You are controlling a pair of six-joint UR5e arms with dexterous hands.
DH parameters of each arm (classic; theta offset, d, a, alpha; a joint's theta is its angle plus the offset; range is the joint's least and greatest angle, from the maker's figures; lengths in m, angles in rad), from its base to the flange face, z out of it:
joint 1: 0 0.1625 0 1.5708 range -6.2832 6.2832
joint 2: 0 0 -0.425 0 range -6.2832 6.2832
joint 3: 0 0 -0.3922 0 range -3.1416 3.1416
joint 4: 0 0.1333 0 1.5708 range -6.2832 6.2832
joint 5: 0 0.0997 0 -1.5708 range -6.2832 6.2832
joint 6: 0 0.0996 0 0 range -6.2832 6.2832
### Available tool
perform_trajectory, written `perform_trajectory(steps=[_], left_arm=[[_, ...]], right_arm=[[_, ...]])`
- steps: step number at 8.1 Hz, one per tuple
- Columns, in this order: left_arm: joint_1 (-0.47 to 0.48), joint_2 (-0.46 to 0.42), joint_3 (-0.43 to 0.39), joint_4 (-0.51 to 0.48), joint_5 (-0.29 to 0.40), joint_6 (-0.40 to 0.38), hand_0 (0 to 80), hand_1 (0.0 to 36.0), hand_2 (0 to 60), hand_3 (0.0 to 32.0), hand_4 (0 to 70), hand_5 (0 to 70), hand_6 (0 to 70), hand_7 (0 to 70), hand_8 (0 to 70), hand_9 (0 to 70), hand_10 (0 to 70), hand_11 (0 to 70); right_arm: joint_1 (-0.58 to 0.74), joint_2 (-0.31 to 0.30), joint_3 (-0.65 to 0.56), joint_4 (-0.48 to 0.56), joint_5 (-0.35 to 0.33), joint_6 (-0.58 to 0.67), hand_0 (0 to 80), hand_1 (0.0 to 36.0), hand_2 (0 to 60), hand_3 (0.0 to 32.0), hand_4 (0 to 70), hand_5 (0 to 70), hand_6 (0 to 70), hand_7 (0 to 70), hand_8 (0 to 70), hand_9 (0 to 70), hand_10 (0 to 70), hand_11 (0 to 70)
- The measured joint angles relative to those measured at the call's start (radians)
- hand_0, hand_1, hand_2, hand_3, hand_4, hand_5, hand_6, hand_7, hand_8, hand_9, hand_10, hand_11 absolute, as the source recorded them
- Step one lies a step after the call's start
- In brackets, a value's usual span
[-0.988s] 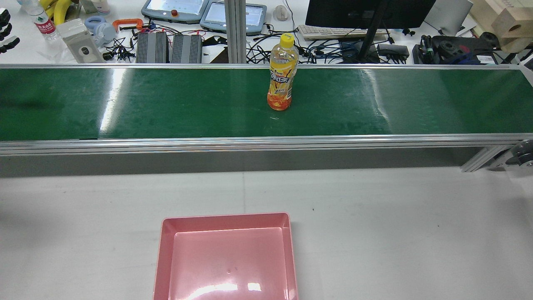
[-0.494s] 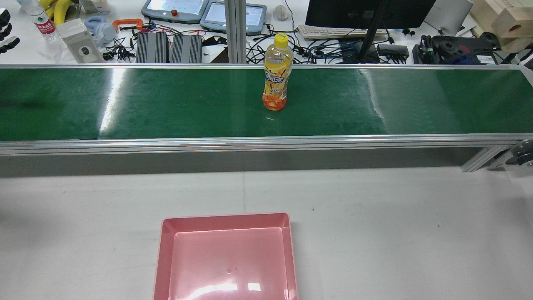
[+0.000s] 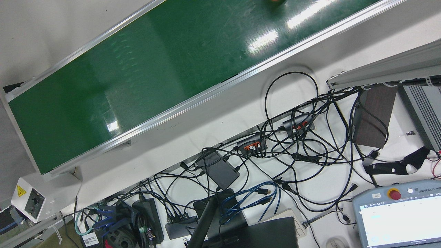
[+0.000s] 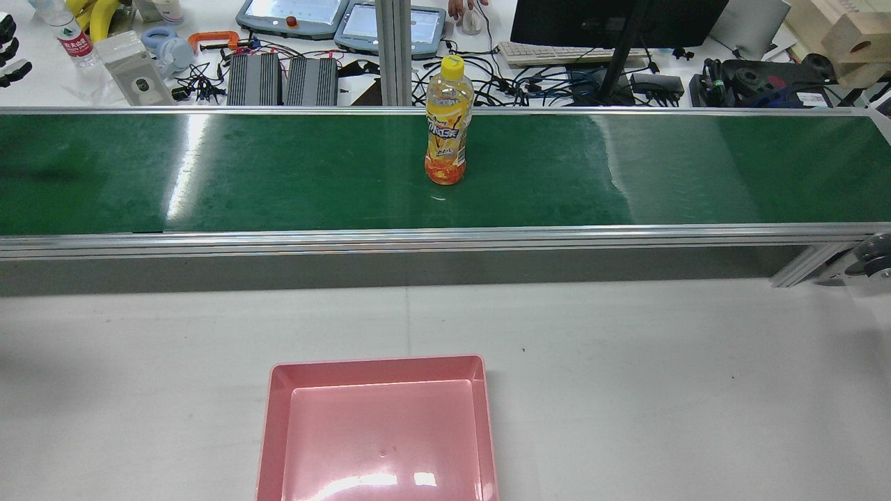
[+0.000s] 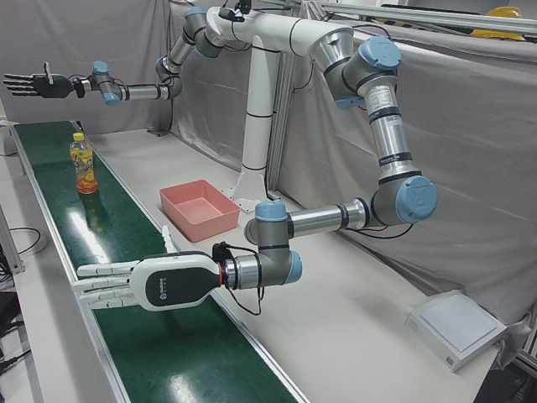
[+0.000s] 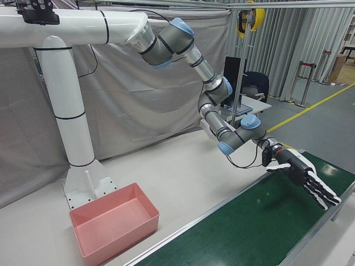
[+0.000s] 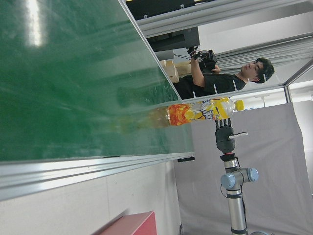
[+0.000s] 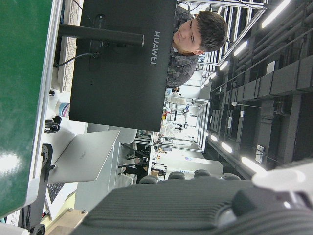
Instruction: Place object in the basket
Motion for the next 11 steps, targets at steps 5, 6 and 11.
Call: perform_trajectory(steps=[5,6,11], left_arm=[[-0.003,0.000,-0.001,-0.001,0.000,0.000,51.4,15.3,0.0,0.0,6.3,4.0,0.0,0.0,0.0,0.0,4.9,9.3],[-0.001,0.000,-0.002,-0.001,0.000,0.000,51.4,15.3,0.0,0.0,7.2,5.0,0.0,0.0,0.0,0.0,5.3,9.8],[0.024,-0.031,-0.056,0.088,0.001,0.043,51.7,15.2,0.0,0.0,6.5,4.7,0.0,0.0,0.0,0.0,5.5,10.1]], right_arm=[[0.000,-0.001,0.000,0.000,0.000,0.000,0.0,0.0,0.0,0.0,0.0,0.0,0.0,0.0,0.0,0.0,0.0,0.0],[0.000,0.000,0.000,0.000,0.000,0.000,0.0,0.0,0.0,0.0,0.0,0.0,0.0,0.0,0.0,0.0,0.0,0.0],[0.000,-0.001,0.000,0.000,0.000,0.000,0.0,0.0,0.0,0.0,0.0,0.0,0.0,0.0,0.0,0.0,0.0,0.0]])
